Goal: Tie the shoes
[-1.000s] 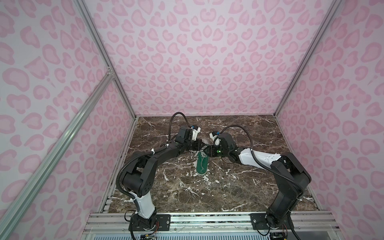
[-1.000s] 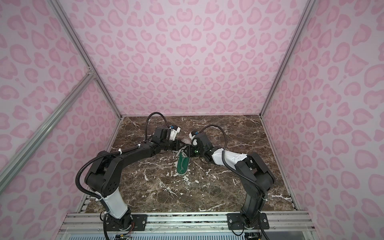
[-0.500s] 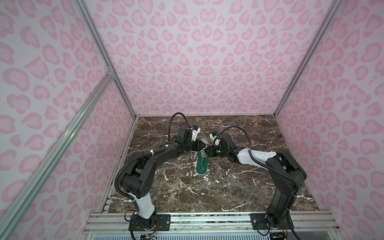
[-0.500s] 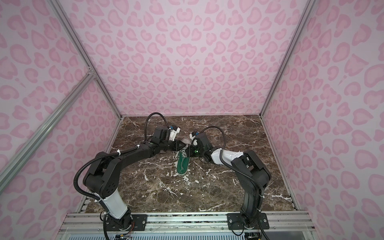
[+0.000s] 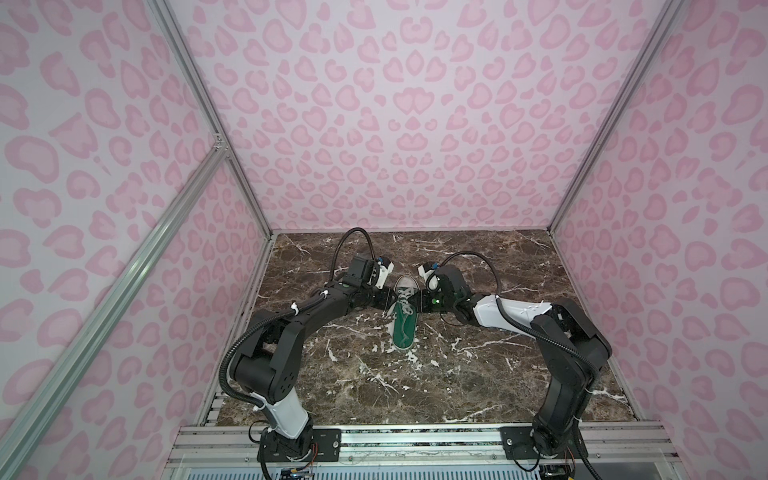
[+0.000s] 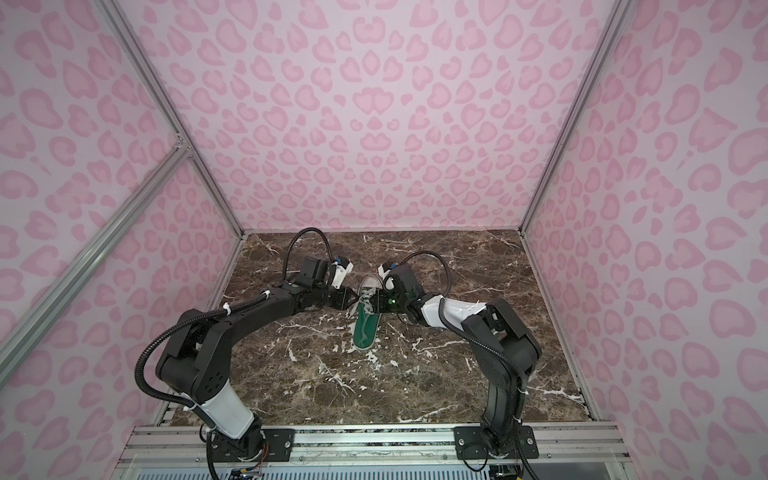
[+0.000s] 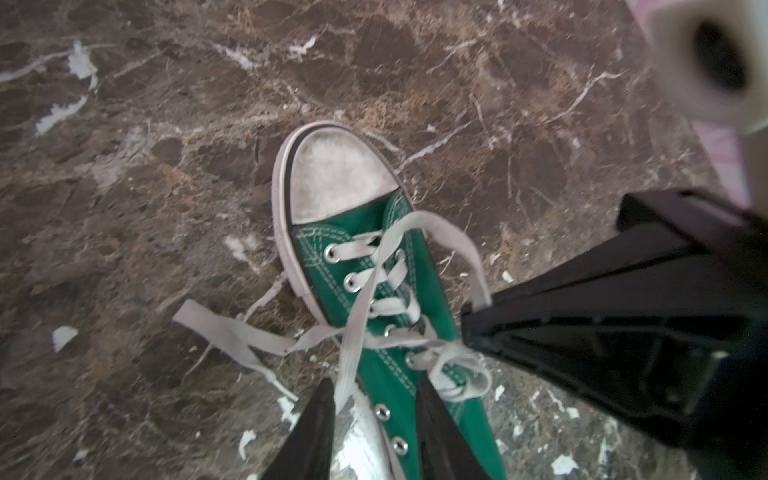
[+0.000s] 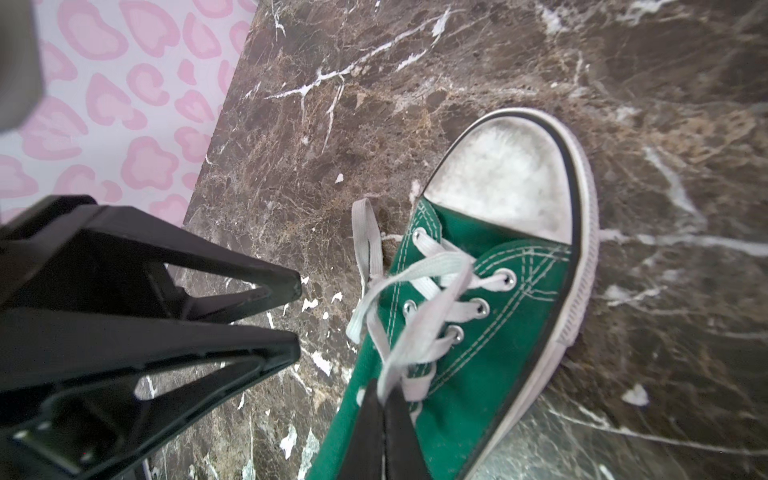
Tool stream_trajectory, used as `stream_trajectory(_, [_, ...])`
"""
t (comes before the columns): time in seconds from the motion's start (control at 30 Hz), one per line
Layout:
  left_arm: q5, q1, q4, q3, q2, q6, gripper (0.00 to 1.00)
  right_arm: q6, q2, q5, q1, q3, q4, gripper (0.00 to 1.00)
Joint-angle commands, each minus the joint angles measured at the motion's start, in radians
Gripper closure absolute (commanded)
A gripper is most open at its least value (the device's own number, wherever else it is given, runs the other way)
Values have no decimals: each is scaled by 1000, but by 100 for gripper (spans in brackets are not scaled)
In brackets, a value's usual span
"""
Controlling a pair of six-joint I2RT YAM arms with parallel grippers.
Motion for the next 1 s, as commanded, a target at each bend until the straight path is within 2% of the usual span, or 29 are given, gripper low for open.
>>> stream_trajectory(0.0, [-11, 8, -46, -10, 18, 41, 65, -8, 11, -11, 0, 12, -13, 100])
stream_trajectory(0.13, [12, 15, -14, -17, 49, 24, 65, -14, 12, -14, 0, 16, -22, 100])
stream_trajectory(0.47, [148, 34, 61, -2, 108, -2, 65, -21, 13, -18, 1, 12, -33, 100])
stream_trajectory(0.53, [162, 36, 76, -3, 113, -4, 60, -20, 13, -19, 0, 14, -34, 100])
stream_trajectory(0.7, [190, 40, 89, 17, 131, -8, 60, -27, 13, -19, 0, 21, -48, 100])
stream_trajectory(0.83, [203, 41, 91, 19, 139, -12, 62, -33, 11, -18, 0, 28, -59, 100])
stream_trajectory(0.97, [202, 42, 94, 8, 132, -10, 78, -31, 13, -17, 0, 30, -60, 100])
